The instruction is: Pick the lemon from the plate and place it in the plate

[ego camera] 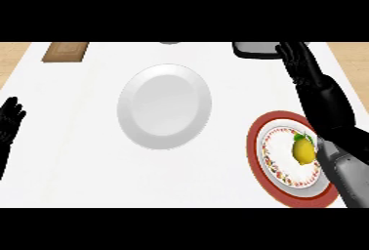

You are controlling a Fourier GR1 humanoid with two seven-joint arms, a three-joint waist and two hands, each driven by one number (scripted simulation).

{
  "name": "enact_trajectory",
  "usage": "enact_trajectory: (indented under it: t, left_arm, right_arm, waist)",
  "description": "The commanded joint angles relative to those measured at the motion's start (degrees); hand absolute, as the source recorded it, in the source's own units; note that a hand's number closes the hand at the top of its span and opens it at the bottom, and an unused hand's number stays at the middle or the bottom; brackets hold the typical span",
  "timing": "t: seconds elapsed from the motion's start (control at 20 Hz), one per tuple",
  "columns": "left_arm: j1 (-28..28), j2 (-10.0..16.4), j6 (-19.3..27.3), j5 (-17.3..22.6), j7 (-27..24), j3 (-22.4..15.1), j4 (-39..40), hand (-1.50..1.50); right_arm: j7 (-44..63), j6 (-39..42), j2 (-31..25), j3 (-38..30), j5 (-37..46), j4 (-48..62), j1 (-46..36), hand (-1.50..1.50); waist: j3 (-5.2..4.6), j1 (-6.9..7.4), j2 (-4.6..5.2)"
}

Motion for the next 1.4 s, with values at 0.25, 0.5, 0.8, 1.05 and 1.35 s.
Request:
enact_trajectory:
  t: [0.25, 0.5, 0.8, 1.05, 1.35]
  left_arm:
    - [-15.2, -2.6, -1.4, 0.3, 6.7, -3.9, -6.5, 0.00]
    - [-14.0, -4.9, -1.5, 1.5, 6.8, -5.3, -5.6, 0.00]
    - [-14.6, -5.7, -0.3, 1.2, 13.3, -6.3, -8.7, 0.00]
    - [-15.9, -7.2, -1.3, -1.8, 12.1, -5.9, -7.1, 0.00]
    - [-16.0, -7.8, -0.7, -2.1, 11.9, -5.8, -5.6, 0.00]
  right_arm:
    - [3.5, -6.1, 9.6, 8.7, 12.4, 19.6, -4.1, 1.50]
    - [15.3, -24.4, 2.9, 9.3, 31.6, 27.7, 3.0, 1.50]
    - [-4.8, -39.9, 16.7, 4.2, 26.2, 29.0, 11.2, -1.50]
    - [3.3, -40.9, 12.8, 4.9, 33.3, 19.1, 10.4, -1.50]
    - [30.8, -32.8, 3.6, 8.0, 48.9, 13.9, 10.7, -1.50]
  waist:
    - [0.03, 1.85, 1.02]
    - [0.01, -0.38, 1.31]
    - [0.16, 1.12, 0.36]
    - [-0.06, 0.69, 0.13]
    - [-0.42, -0.51, -0.27]
